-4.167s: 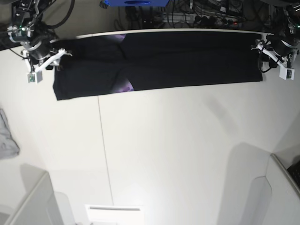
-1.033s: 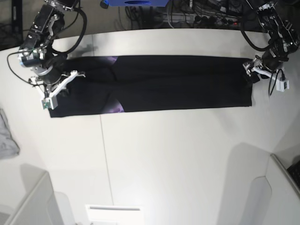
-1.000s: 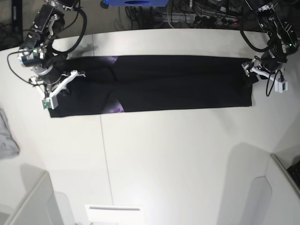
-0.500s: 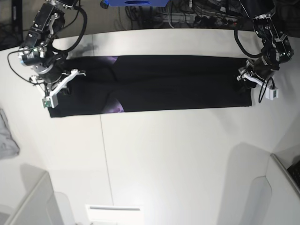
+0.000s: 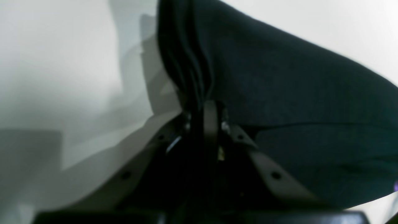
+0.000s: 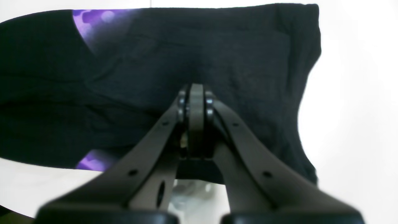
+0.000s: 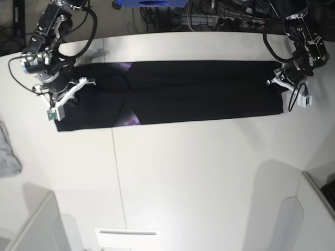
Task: Fold the T-shirt properly
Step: 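Move the left gripper to the strip's end and grasp it, then fold the strip's end with the left gripper toward the right gripper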
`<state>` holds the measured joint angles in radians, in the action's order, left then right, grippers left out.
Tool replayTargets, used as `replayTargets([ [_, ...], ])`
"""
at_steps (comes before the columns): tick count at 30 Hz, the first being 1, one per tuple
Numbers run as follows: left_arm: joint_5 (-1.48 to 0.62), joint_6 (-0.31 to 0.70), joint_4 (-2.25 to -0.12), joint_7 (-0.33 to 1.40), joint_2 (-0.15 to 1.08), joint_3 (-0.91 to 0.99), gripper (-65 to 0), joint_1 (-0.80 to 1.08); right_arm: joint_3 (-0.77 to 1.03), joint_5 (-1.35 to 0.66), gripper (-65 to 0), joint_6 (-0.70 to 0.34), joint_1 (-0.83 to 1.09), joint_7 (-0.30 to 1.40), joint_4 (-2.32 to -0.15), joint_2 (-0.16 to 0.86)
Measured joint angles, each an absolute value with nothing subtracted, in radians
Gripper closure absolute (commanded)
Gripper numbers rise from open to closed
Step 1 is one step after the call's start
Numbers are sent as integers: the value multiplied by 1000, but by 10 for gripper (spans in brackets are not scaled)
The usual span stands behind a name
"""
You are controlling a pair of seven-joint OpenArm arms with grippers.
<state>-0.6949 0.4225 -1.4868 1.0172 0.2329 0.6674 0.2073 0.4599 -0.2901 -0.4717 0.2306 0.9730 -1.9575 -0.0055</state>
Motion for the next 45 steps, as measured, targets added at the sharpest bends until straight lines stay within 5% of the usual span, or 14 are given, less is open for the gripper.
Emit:
replayTargets([
  [18,-689,411,-1837,1021,236,552,0,326,460,-290,0,-471,226,973,-1958,-6],
  [42,-685,411,-1841,1022,178,289,0,285,460,-291,0,-471,226,973,-1958,-6],
  [45,-688,342,-1841,1022,177,250,0,283,460,-290,0,-472,226,973,-1958,-6],
])
